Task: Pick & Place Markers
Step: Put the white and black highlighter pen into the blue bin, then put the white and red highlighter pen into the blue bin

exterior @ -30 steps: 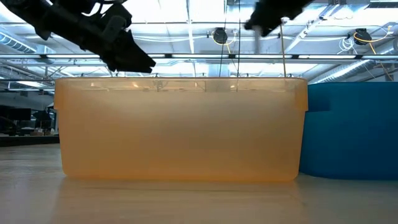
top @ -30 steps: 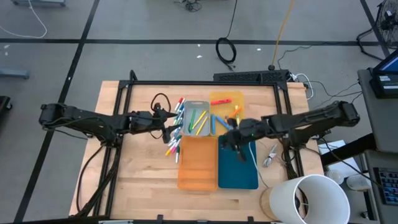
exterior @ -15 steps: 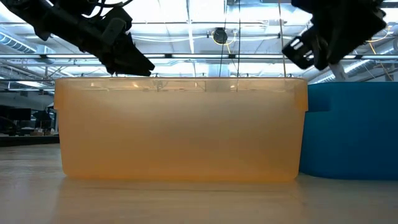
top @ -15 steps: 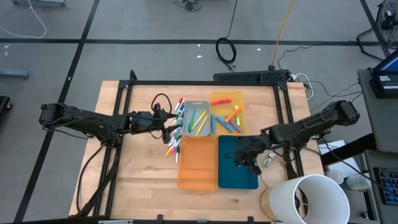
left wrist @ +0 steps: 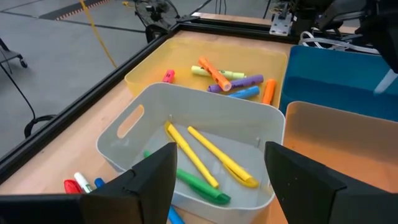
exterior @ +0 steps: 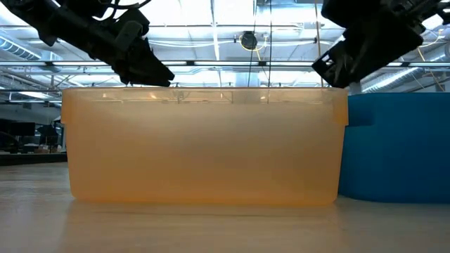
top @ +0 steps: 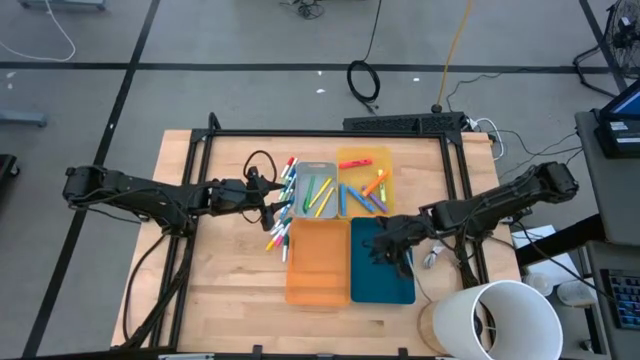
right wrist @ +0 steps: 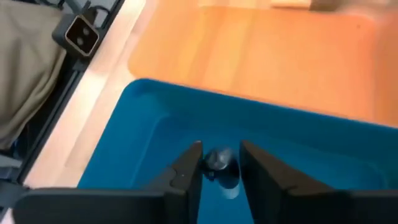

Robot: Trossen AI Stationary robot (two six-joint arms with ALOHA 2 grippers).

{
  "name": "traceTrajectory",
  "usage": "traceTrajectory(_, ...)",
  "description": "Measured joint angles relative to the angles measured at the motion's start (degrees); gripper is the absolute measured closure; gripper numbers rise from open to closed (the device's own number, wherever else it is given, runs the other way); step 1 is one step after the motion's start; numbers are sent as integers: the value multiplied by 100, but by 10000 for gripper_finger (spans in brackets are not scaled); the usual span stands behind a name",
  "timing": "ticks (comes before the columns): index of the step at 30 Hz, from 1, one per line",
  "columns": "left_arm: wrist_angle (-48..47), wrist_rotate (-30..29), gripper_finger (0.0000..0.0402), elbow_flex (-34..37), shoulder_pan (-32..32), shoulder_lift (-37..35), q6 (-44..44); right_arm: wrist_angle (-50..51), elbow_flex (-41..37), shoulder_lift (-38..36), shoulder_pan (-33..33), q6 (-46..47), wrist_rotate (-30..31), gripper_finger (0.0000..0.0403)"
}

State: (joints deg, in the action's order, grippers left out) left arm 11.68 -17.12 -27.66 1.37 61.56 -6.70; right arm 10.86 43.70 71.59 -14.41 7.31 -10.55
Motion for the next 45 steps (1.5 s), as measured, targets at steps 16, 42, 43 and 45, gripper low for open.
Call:
traceTrajectory(16, -104, -1, 156, 0, 0, 4, -107, -866, 0, -513, 59, -649, 22, 212)
traceTrajectory(42, -1381, 919, 156, -1312, 2901, 2509, -548, -2277, -80, -588, 809, -1604, 25, 224)
traceTrajectory(43, -1376, 957, 156, -1323, 2927, 2630, -506, -2341, -143, -588, 809, -1645, 26, 224)
traceTrajectory(45, -1379, 965, 156, -1343, 2950, 2870, -420, -2399, -261, -588, 809, -1716, 24, 223)
